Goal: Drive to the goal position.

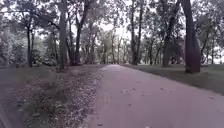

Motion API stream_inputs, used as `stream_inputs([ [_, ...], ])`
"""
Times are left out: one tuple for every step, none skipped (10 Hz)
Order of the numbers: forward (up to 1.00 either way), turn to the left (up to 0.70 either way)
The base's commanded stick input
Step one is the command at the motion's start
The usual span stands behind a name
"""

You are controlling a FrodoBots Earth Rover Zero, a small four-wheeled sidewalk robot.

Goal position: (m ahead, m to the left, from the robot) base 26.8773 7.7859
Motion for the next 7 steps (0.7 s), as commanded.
stream_inputs([
  [0.69, 0.01],
  [0.69, 0.01],
  [0.69, 0.01],
  [0.68, 0.00],
  [0.69, 0.00],
  [0.69, 0.00],
  [0.69, 0.01],
])
